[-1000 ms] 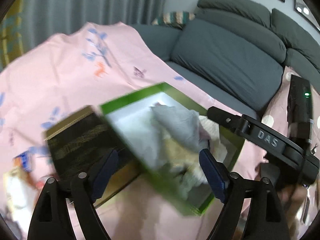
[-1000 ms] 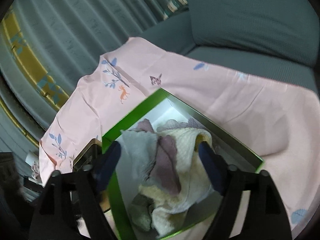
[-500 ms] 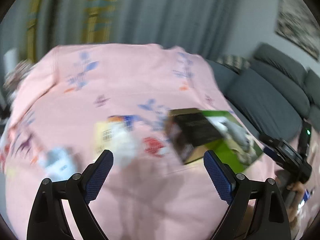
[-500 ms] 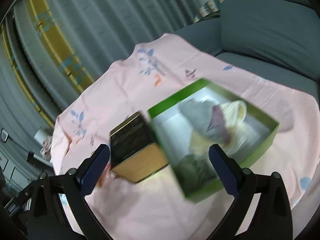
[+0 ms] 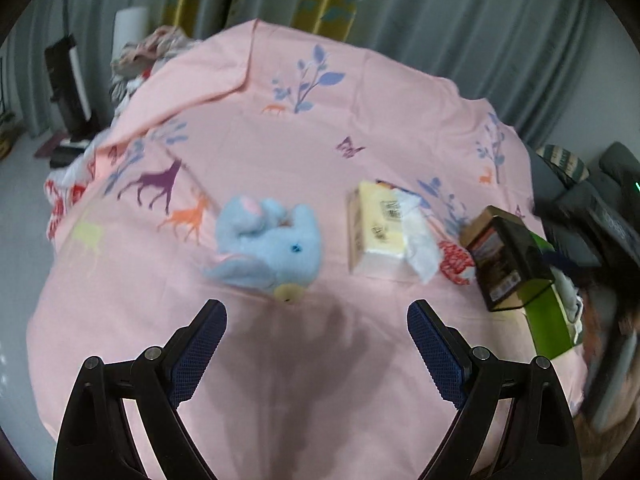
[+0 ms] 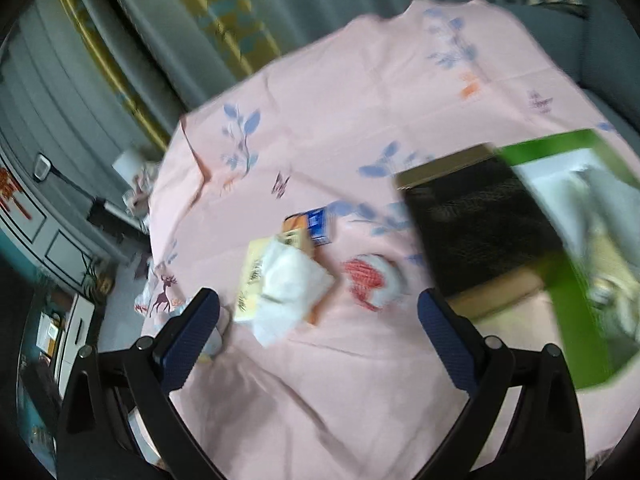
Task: Organize soft objects
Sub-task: 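Withdraw the right gripper from the box toward the tissue pack, then grasp the blue Tempo tissue packet with the right gripper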
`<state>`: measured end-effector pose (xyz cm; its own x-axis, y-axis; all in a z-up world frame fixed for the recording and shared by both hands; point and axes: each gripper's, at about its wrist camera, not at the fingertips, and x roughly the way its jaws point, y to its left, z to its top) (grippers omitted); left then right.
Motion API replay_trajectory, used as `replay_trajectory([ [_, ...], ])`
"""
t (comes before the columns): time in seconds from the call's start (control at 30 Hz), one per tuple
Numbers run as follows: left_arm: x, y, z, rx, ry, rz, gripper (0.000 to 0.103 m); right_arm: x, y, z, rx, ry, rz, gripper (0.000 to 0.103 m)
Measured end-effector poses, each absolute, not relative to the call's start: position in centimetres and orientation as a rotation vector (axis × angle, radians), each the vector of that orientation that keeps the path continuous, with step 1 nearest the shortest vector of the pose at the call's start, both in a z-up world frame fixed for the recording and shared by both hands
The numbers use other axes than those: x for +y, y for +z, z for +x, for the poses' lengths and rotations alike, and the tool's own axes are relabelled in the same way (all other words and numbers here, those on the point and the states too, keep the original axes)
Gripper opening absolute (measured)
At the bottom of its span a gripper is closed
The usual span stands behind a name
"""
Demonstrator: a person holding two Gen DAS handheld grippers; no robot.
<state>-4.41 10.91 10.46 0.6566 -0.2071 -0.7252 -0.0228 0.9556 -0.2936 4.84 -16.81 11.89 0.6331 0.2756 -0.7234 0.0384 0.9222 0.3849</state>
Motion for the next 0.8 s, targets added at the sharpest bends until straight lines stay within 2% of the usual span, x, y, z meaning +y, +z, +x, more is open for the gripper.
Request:
replay_trajectory([
  [0.3, 11.0, 7.3, -1.9, 0.921, -0.077, -0.281, 0.092, -8.5, 4.5, 21.0, 1.162, -0.014, 0.234, 0.099],
  [0.5, 11.6, 6.1, -0.6, 0.945, -0.074, -0.29, 0.092, -7.4, 0.3, 25.5, 1.29, -0.032, 0.185, 0.098],
  [0.6, 11.6, 5.6, -0.4, 0.961, -0.071, -0.281, 0.092, -6.8, -0.7, 26.1, 1.301, -0.034, 0.136, 0.089],
  [0.67, 11.8, 5.5, -0.4, 0.963, -0.062, -0.285, 0.092, -6.5, -0.3, 26.0, 1.247, -0.059, 0.075, 0.073],
  [0.8, 12.1, 6.0, -0.9, 0.957, -0.06, -0.291, 0.092, -6.9, 1.3, 25.6, 1.209, 0.007, 0.141, 0.073],
])
